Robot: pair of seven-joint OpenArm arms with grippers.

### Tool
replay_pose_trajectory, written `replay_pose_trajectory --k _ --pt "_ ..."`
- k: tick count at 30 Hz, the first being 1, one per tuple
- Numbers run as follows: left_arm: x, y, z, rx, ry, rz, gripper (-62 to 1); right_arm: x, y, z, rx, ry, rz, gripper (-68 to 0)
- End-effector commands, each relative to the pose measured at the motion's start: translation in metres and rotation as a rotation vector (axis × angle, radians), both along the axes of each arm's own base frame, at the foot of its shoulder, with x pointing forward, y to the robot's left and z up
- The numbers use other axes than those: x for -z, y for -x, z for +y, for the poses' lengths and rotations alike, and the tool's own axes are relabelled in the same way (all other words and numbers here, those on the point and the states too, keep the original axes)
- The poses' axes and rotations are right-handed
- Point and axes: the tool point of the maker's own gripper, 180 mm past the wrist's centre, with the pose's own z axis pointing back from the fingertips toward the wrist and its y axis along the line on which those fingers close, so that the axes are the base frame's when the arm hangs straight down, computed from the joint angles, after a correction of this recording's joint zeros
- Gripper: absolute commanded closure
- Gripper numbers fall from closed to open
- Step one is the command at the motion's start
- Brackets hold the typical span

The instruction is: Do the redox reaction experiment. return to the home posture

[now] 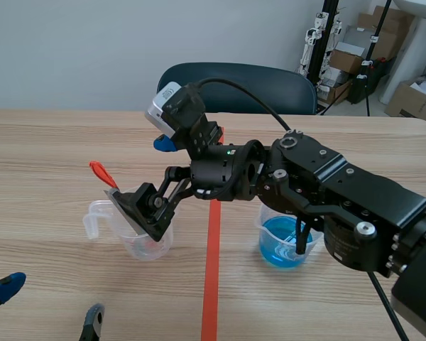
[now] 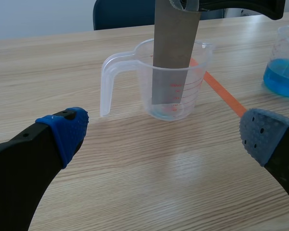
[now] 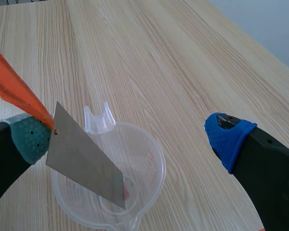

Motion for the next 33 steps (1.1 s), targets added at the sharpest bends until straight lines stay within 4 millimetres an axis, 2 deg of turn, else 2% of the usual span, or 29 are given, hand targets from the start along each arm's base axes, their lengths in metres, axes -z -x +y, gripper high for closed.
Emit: replay_pose_trajectory --k 1,25,33 --pt "-0.003 0.002 0.001 0.005 0.002 -0.01 -62.3 -0.013 -0.005 0.002 -0.001 -0.031 -0.022 -67.9" --pt "-0.003 0.002 0.001 0.005 0.002 -0.01 -62.3 -0.016 -0.005 0.002 -0.002 -0.043 -0.029 -67.9" --pt "-0.003 0.002 0.002 0.005 0.001 -0.009 -62.3 -0.036 -0.002 0.01 -0.04 -0.071 -0.072 -67.9"
